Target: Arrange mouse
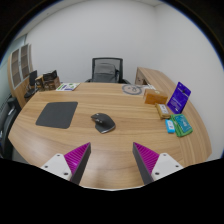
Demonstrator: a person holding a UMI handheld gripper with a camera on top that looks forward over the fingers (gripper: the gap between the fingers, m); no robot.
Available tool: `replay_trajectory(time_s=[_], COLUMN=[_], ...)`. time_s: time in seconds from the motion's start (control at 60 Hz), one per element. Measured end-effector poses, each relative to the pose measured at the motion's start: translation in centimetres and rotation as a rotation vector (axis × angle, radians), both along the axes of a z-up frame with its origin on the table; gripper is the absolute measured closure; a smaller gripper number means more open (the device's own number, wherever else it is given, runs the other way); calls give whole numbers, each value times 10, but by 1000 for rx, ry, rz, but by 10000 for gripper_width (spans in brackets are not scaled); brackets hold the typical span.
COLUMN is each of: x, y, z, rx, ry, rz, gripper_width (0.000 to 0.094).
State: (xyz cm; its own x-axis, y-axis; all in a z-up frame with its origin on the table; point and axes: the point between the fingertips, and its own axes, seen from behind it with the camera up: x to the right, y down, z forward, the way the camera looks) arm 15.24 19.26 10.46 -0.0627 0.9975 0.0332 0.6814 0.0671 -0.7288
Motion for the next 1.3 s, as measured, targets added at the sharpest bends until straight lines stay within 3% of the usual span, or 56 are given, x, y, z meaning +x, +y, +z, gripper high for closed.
replay_trajectory(time_s=[0.8, 1.3], x=[-144, -221], y=[-38, -17], z=[-103, -124], rx=[8, -33], ry=[-41, -42], rz=[-20, -71], gripper_width=[77, 77])
